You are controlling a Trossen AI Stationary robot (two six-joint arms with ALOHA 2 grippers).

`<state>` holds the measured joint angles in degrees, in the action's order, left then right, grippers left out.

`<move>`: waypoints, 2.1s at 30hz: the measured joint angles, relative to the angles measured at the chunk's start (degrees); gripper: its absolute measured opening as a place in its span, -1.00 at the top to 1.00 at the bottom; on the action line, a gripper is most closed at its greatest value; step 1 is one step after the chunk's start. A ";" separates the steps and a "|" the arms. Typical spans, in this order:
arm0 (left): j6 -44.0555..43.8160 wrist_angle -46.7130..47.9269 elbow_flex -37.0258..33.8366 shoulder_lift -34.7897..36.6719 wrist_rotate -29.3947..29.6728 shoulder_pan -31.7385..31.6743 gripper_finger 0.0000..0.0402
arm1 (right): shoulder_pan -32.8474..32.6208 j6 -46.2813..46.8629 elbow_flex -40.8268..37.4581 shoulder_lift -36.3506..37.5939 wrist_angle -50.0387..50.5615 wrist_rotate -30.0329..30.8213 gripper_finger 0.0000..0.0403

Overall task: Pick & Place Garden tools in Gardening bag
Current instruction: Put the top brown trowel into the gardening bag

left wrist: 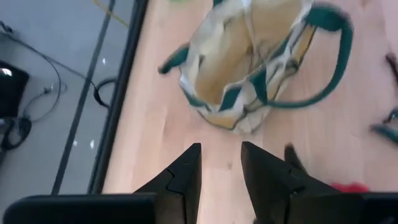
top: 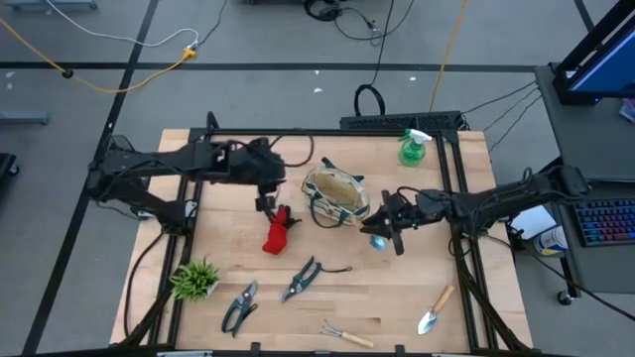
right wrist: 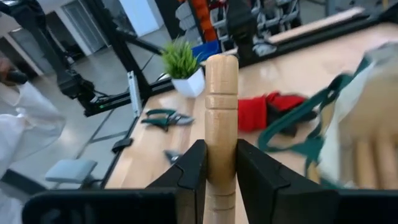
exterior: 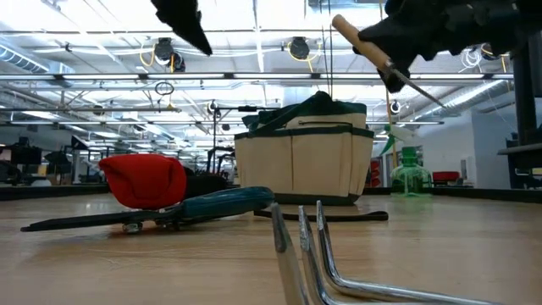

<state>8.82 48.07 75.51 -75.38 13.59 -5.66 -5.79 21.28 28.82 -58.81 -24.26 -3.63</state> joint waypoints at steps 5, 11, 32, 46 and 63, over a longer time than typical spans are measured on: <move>-0.54 -4.48 -7.08 6.01 0.04 0.01 0.41 | 3.04 -2.88 2.10 -0.15 1.06 0.48 0.70; -1.81 -9.40 -14.09 11.14 0.03 -0.06 0.41 | 7.16 -7.92 5.57 -0.26 1.12 0.62 0.70; -1.63 -11.17 -17.01 12.39 3.27 -1.98 0.41 | 18.41 -16.07 22.24 -19.13 7.12 7.38 0.70; -1.92 -11.03 -17.01 12.40 3.48 -2.66 0.41 | 18.46 -19.23 22.12 -20.76 18.28 14.63 0.70; -2.43 -11.03 -16.96 12.40 3.44 -2.64 0.41 | 18.46 -25.66 18.96 -20.74 22.74 15.82 0.70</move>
<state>6.39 37.04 58.54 -62.98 17.04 -8.29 12.67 -4.38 47.78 -79.55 -1.52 12.19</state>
